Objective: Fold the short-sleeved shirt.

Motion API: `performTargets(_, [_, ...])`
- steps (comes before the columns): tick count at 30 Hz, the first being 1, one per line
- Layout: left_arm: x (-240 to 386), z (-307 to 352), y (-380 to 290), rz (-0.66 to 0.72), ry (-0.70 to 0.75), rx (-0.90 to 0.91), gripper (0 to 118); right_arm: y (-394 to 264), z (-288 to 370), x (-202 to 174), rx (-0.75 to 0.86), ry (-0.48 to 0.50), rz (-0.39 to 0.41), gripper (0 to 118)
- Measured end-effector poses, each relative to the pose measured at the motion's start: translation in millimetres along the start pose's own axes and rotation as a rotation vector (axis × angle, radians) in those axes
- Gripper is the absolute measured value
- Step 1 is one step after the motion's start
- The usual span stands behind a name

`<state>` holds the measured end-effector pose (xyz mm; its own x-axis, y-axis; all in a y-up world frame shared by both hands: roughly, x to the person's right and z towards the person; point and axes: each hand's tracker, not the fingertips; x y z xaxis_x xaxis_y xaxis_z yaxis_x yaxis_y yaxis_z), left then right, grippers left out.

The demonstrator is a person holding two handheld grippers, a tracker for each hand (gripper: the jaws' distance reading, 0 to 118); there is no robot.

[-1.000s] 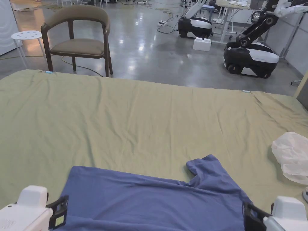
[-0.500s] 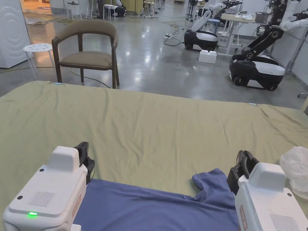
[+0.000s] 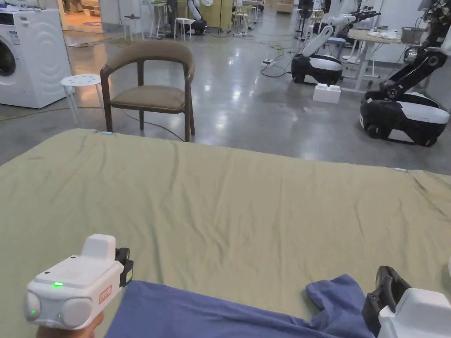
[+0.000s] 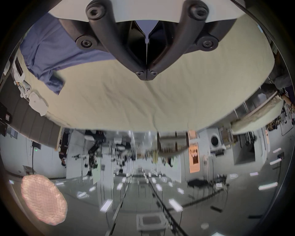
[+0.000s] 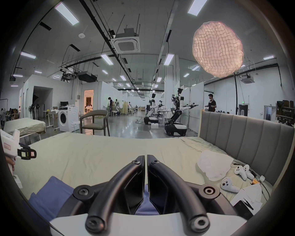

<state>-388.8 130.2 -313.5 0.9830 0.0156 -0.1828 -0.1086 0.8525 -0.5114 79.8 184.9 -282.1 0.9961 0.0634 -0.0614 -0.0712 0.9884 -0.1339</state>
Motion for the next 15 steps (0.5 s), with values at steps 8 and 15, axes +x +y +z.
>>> performTargets(8, [-26, -110, -7, 0.04, -0.071, -0.379, 57, -27, -16, 15, -0.113, -0.027, 0.018, 2])
performTargets(15, [-21, -159, -24, 0.041, -0.063, -0.512, 69, -48, -22, 32, -0.203, -0.063, 0.03, 2])
